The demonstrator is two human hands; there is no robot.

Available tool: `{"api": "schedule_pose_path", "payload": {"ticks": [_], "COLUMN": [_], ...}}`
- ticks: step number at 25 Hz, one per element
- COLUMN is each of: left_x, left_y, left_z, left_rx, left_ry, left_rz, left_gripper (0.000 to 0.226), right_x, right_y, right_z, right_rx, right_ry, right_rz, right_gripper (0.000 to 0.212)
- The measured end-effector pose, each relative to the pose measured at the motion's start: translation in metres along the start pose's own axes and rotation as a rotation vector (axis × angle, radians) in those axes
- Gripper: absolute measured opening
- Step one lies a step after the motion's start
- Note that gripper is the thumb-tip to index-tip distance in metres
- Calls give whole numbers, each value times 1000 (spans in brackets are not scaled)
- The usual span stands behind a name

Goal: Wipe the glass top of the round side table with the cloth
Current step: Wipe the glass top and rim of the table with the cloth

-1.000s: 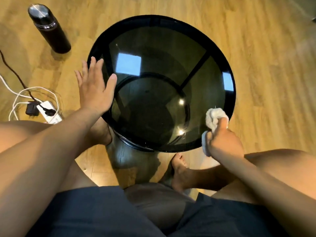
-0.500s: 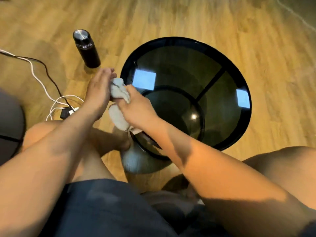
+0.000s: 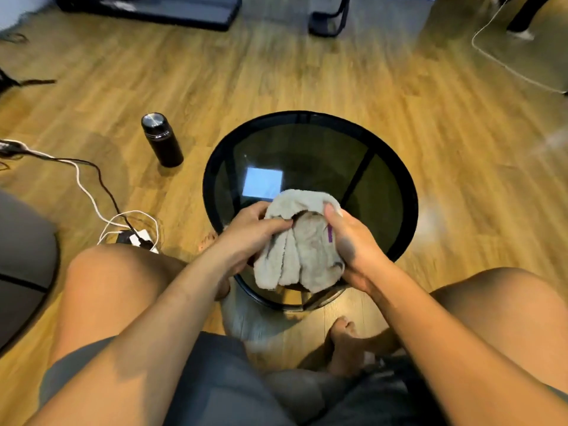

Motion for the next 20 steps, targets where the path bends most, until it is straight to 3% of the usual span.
{"api": "schedule_pose_path", "payload": {"ticks": [2, 6, 9, 12, 16, 20], "left_x": [-3, -11, -25, -21, 0, 15], "left_y": [10, 35, 40, 34, 30, 12], "left_z": [3, 13, 23, 26, 38, 43], "left_rx": [4, 59, 70, 50, 25, -79], "left_ry": [64, 138, 188, 117, 64, 18], "left_rz": [-110, -171, -7, 189, 195, 211], "left_gripper": [24, 30, 22, 13, 35, 28], "right_x": [-18, -36, -47, -52, -30, -13], "right_y": [-3, -18, -40, -43, -23, -26], "right_z": [6, 22, 22, 9, 8, 16], "right_rx": [35, 187, 199, 168, 177, 105], "right_ry": [-17, -219, -359, -286, -268, -370], "right_rz": [-40, -124, -501, -821, -583, -249], "right_gripper": [36, 44, 65, 88, 98, 69]}}
Point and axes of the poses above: each hand's wrist, its own z-axis away from the middle knuckle, its own x-axis out of the palm, y = z × x, the point moved 8 cm from there along -z, towards the middle knuckle, and after that the axes turned 9 degrees about -z, right-handed, at the moved point
